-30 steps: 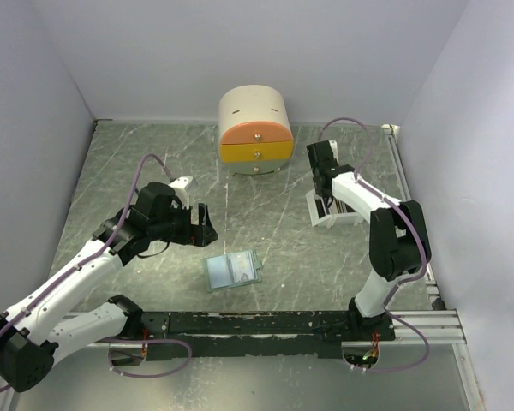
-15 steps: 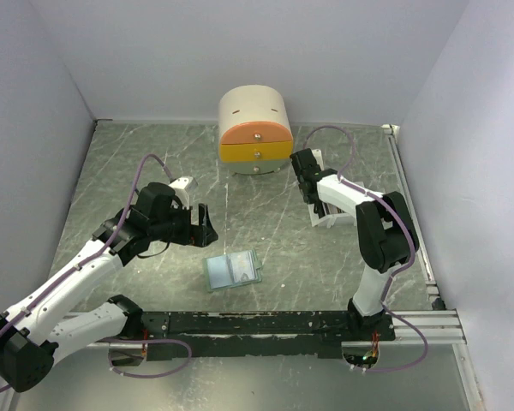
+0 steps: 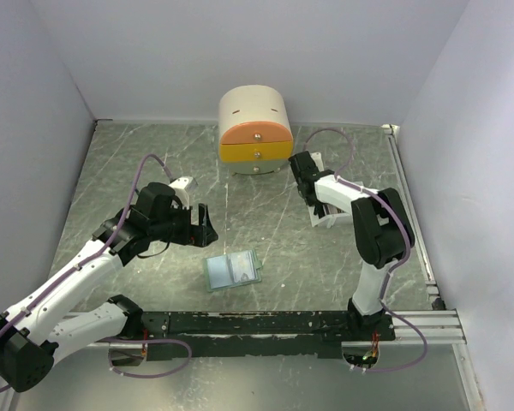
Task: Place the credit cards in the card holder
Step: Pick up the credit card from the storage box.
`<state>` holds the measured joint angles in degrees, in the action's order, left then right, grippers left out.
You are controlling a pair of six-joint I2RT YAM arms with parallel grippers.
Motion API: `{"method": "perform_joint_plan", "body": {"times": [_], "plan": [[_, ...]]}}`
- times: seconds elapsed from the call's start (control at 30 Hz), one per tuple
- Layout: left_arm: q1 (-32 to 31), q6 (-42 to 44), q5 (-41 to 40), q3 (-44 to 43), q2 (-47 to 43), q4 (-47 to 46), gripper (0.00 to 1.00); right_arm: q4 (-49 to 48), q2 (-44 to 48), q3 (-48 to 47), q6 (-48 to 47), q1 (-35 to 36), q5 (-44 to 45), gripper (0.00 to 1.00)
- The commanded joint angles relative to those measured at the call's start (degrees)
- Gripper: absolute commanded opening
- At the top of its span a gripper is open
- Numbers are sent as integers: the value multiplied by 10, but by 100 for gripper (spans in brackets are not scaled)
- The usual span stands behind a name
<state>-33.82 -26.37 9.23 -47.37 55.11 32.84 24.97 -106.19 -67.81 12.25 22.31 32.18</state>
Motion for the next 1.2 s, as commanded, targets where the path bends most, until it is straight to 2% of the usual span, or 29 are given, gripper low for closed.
{"method": "perform_joint_plan", "body": {"times": [0.0, 0.23, 0.47, 0.67, 1.1, 1.17], "plan": [[2, -2, 8, 4, -4, -5, 99, 9, -21, -17, -2, 2, 14, 21], [3, -2, 6, 3, -6, -5, 99, 20, -28, -26, -11, 7, 54, 17], [3, -13, -26, 1, -10, 1, 99, 16, -11, -29, -28, 11, 65, 0], [2, -19, -48, -4, 0, 13, 99, 30, 11, -31, -38, 17, 75, 0], [3, -21, -65, 0, -11, 15, 99, 76, 115, -24, -27, 52, 36, 0], [3, -22, -65, 1, -15, 13, 96, 88, 135, -28, -22, 56, 32, 0]]}}
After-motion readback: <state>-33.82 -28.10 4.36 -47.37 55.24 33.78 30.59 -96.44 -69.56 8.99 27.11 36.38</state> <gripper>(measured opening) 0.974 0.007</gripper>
